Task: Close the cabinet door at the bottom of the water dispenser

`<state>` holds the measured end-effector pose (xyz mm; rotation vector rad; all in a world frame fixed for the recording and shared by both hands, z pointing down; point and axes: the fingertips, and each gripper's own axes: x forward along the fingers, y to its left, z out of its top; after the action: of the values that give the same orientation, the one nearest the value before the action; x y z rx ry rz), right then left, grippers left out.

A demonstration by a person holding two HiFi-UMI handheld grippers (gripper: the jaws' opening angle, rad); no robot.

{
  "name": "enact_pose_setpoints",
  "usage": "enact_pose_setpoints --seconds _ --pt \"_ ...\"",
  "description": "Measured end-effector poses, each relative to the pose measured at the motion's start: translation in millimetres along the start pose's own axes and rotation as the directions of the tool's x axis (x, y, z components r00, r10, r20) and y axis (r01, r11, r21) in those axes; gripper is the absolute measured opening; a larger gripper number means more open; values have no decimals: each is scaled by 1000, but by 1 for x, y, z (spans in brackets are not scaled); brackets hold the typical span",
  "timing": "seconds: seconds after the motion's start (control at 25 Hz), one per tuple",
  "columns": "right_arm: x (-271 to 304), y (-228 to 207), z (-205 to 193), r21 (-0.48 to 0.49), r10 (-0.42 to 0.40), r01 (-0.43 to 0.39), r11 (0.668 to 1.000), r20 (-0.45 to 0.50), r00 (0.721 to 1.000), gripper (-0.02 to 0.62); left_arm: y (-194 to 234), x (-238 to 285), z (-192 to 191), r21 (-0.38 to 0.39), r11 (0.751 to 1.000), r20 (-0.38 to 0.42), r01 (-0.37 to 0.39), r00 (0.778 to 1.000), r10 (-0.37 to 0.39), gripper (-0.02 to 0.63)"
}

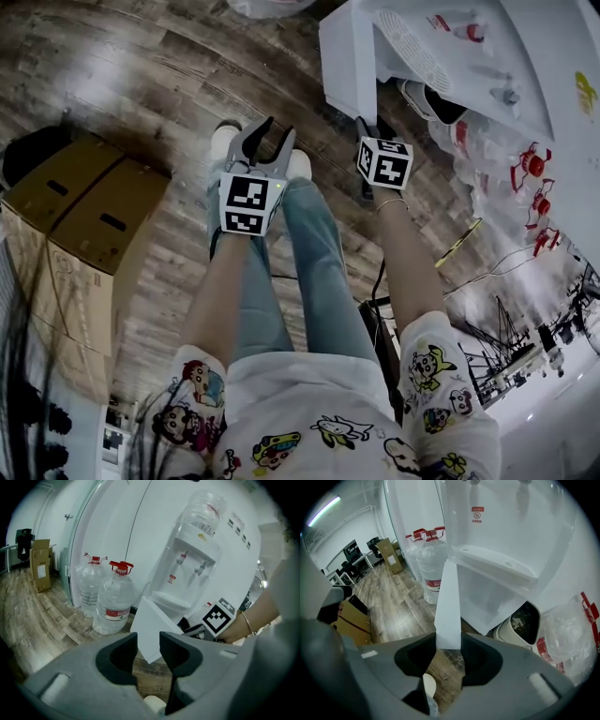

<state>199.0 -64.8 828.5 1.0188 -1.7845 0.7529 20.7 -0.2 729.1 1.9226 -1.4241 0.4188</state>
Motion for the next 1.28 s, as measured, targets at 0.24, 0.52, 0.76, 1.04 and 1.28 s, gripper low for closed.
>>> enact_pose_setpoints --seconds 0.24,0.52,0.76,1.04,1.28 --pt "-1 -28 0 -43 -20 21 999 14 1000 175 -12 8 -8 -2 1000 4 -1 1000 1 141" --pt "-1 -62 3 -31 -80 81 996 22 997 189 -25 8 -4 -34 999 25 5 1000 -5 141" --pt "0 -96 7 85 -131 127 988 50 990 201 -42 16 3 -27 999 37 37 999 -36 141" --pt "4 -118 13 103 -176 170 980 53 983 209 -49 23 6 -43 998 53 46 998 -44 141" --pt "7 -141 13 154 -229 220 963 49 972 188 -50 29 3 -49 997 51 53 997 -51 141"
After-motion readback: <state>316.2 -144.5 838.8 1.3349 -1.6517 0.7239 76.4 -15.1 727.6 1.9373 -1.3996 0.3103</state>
